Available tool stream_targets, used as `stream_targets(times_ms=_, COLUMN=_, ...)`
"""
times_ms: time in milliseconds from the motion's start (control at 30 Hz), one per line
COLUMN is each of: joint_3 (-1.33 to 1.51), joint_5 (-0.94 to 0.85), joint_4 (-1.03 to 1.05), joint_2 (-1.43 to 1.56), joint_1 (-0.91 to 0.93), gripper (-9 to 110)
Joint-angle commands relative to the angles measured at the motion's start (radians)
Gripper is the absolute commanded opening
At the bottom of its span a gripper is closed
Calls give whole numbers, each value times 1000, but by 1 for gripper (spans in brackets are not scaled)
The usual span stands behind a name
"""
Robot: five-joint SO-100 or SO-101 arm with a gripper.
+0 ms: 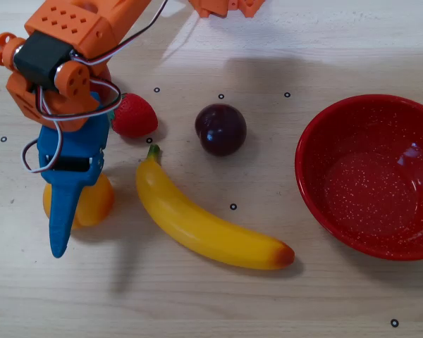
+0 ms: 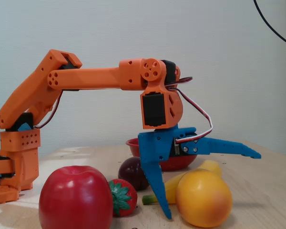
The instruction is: Put the peach in the red bowl.
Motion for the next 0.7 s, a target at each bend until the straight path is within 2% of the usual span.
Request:
stream_targets(times_ms=0, joint_3=-21, joint_5=14, joint_4=-31, joint_2=52, joint_1=-37, gripper=73)
stream_targets(times_ms=667, joint_3=5, joint_5=12, joint_4=-95, joint_2=34, joint_1=-29, gripper=72)
